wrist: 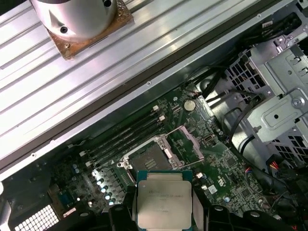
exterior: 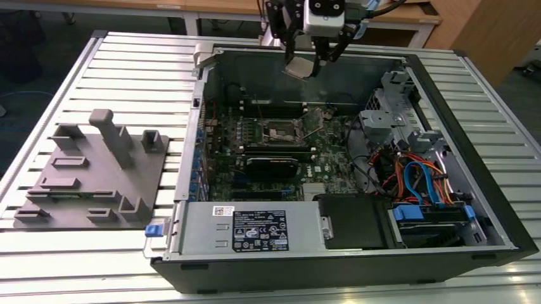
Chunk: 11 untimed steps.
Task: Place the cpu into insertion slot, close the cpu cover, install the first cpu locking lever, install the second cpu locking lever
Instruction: 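Place the cpu into insertion slot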
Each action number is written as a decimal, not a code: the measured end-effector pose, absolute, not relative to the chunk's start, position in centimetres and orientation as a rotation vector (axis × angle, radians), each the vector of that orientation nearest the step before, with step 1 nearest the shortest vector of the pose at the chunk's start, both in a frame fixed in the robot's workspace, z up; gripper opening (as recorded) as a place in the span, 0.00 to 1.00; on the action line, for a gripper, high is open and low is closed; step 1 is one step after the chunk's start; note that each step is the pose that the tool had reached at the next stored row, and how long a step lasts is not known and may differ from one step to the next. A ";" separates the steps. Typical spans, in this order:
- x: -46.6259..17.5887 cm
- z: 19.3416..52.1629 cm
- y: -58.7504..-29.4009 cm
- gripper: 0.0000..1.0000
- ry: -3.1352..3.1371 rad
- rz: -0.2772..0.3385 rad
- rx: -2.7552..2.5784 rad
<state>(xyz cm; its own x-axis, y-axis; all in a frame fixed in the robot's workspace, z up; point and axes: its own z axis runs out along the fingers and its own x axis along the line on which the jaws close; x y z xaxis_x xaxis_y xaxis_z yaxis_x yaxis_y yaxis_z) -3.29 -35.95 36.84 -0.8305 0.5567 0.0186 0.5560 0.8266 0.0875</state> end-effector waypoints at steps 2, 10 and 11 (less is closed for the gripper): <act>-3.3 36.8 -35.9 0.54 2.988 0.140 0.931; -3.3 36.8 -35.9 0.54 2.964 0.139 1.001; -3.3 36.8 -35.9 0.54 2.960 0.139 1.010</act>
<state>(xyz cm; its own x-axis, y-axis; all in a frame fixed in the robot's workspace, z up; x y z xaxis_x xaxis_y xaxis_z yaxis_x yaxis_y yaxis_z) -3.29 -35.95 36.84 -0.7919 0.6104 0.0186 0.6094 0.7880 0.0875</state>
